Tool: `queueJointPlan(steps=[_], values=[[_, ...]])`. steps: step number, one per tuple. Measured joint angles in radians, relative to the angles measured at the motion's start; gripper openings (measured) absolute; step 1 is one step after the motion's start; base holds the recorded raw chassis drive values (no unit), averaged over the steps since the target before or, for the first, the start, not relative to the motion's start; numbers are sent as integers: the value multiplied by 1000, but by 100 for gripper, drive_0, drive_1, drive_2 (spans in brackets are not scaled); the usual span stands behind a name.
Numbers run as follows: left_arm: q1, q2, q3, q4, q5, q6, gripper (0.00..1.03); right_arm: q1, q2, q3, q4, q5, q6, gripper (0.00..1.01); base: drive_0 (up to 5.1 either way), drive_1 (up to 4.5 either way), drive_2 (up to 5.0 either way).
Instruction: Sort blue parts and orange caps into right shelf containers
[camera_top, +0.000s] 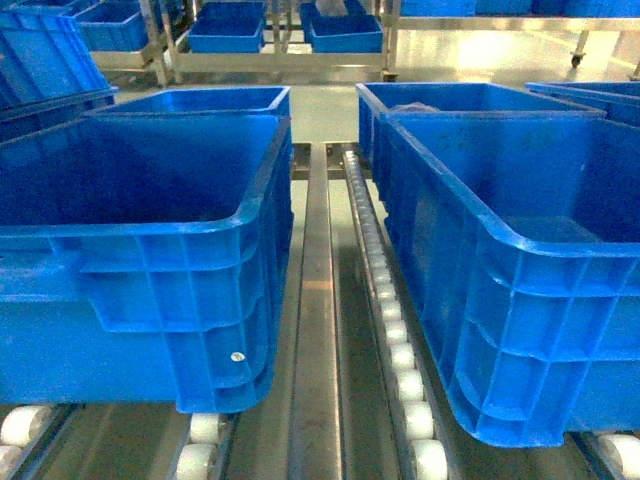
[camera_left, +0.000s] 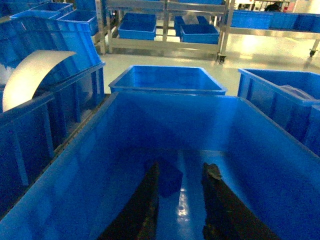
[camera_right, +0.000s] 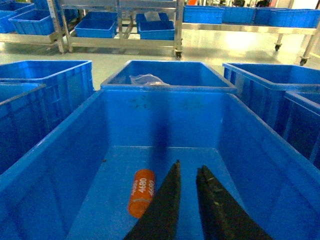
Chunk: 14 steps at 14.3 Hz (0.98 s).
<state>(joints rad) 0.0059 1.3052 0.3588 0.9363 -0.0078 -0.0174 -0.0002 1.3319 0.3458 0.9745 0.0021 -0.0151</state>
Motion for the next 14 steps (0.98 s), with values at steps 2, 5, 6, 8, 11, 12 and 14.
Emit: queueJointPlan(steps=[2,5,6,8,11,12,14], values=[[-7,-81,-79,1,8,0,2,0,-91,-82,-5,0,2,2,0,0,0],[-6,-222,-185,-40,7,2,2,0,-228,-179,-51,0,4,2,0,0,0],[-6,-268,-210,-60,7,2,2,0,-278,-206,-73,0,4,2,0,0,0],[-6,-363,-253,-110,7,2,2,0,-323,-266,-26,0,4,2,0,0,0],[-6,-436,-333,-135,8,3,2,0,-482,-314,-165,0,4,2,0,0,0],[-6,-505,-343,-181,7,3,2,0,-536,-317,-211,0,4,2,0,0,0],[-6,-614,-344,-266,8,3,2,0,-637,-332,-307,0,4,2,0,0,0]])
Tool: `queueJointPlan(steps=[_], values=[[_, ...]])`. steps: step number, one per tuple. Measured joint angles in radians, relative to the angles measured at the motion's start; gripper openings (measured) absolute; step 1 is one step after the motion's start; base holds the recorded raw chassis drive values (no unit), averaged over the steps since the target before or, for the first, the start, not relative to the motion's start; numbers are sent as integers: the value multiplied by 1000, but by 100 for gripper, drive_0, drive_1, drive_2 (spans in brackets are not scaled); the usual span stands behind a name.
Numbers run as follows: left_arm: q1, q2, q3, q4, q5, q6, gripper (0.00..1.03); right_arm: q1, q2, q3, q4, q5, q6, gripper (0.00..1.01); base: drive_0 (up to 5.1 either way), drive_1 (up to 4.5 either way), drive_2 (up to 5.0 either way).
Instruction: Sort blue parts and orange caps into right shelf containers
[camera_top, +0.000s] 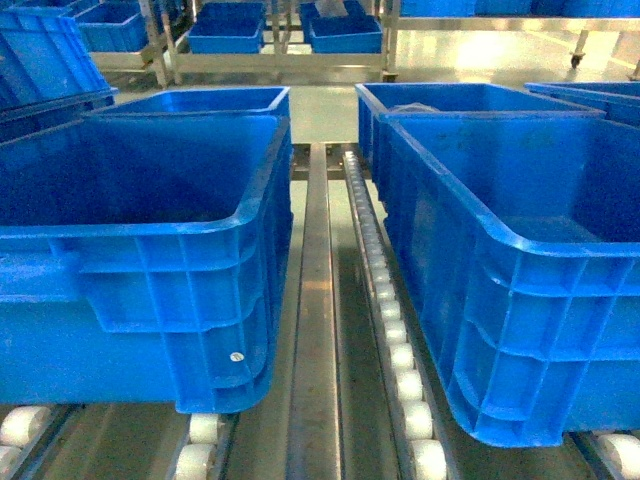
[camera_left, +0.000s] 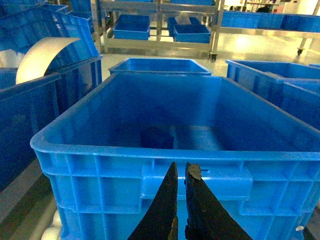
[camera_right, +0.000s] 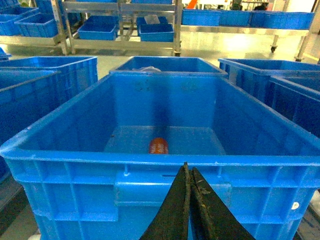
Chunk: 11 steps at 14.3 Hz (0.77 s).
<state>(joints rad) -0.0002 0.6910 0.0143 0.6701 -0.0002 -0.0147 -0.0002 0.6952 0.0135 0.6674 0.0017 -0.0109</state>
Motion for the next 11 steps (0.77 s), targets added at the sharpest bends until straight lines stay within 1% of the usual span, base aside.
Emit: queueJointPlan(steps=[5,11], values=[[0,-234,-3,-218,0,0,2,0,-238,-1,-213,0,0,2,0,0,0],[0,-425,-3,-403,0,0,2,0,-428,-1,-399,0,0,2,0,0,0]])
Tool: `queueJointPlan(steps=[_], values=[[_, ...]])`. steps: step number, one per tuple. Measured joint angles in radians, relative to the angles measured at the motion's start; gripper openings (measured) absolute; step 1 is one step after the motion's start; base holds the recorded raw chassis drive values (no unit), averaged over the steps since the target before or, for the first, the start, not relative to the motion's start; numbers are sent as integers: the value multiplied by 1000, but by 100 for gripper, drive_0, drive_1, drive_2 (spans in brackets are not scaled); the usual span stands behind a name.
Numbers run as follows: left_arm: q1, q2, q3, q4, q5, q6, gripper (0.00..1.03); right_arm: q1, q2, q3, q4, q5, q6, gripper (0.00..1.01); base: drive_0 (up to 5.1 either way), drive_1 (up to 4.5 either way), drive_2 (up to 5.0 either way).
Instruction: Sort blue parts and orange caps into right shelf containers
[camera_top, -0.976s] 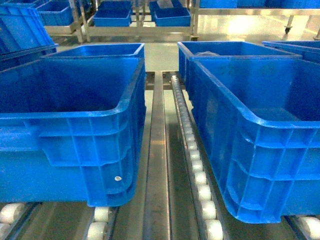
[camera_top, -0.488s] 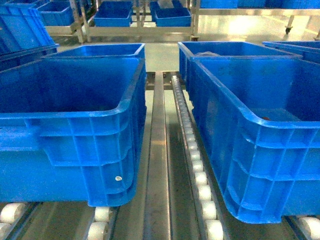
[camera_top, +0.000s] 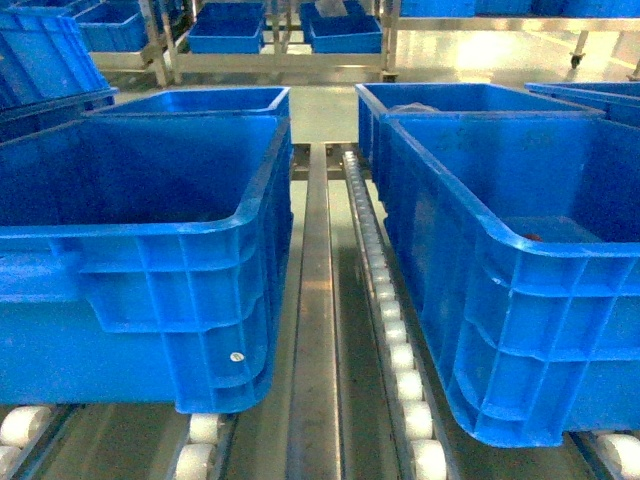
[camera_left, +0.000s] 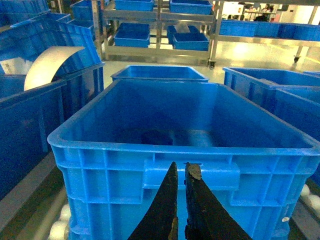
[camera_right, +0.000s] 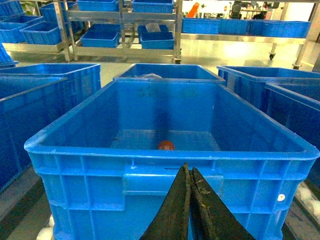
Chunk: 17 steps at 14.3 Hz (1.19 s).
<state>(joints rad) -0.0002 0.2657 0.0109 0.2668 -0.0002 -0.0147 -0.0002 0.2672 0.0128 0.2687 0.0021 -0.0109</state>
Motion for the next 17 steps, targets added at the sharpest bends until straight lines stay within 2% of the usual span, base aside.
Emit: queueJointPlan(steps=[4,5,9,17], values=[[0,-80,0,-82,0,0,2,0,-81,0,-82,0,0,2,0,0,0],[0,-257,0,-272,0,4,31,0,-262,0,-274,-3,2,32,0,0,0],[0,-257,0,-272,0,4,96,0,-262,0,-274,-3,3,98,0,0,0],[0,-257,0,-272,0,5,98,0,-262,0,-274,-3,3,98,0,0,0]])
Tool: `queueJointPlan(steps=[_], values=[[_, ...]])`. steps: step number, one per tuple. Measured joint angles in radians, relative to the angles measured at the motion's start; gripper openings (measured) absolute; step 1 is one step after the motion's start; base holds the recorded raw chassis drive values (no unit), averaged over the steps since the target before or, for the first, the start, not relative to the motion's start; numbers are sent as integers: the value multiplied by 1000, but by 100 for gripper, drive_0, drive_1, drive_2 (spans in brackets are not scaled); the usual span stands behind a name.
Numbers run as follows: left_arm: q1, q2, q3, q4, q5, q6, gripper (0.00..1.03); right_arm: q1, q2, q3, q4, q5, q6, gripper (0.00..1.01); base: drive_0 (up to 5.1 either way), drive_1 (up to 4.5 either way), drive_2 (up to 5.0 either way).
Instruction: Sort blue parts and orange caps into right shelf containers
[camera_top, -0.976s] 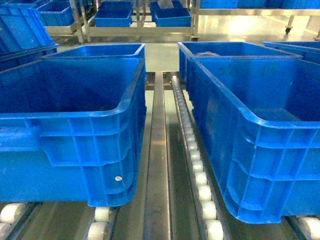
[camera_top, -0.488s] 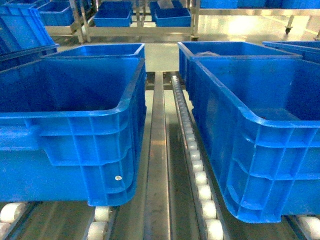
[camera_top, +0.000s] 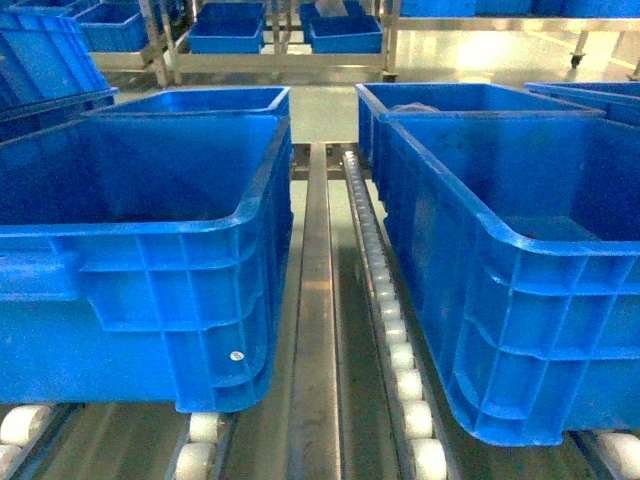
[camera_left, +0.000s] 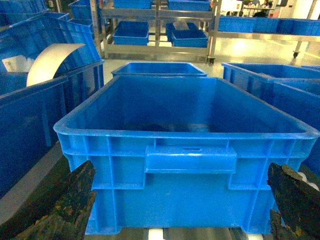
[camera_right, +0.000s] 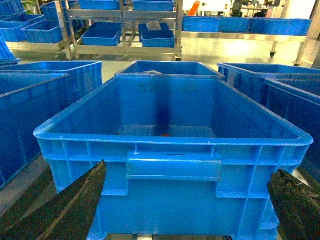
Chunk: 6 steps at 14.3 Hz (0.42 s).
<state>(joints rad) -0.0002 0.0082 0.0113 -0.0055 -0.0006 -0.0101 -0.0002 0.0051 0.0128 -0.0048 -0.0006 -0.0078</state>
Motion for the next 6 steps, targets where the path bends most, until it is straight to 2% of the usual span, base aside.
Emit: queueJointPlan(steps=[6], values=[[0,0,0,0,0,0,98,0,0,0,0,0,0,98,0,0,0]])
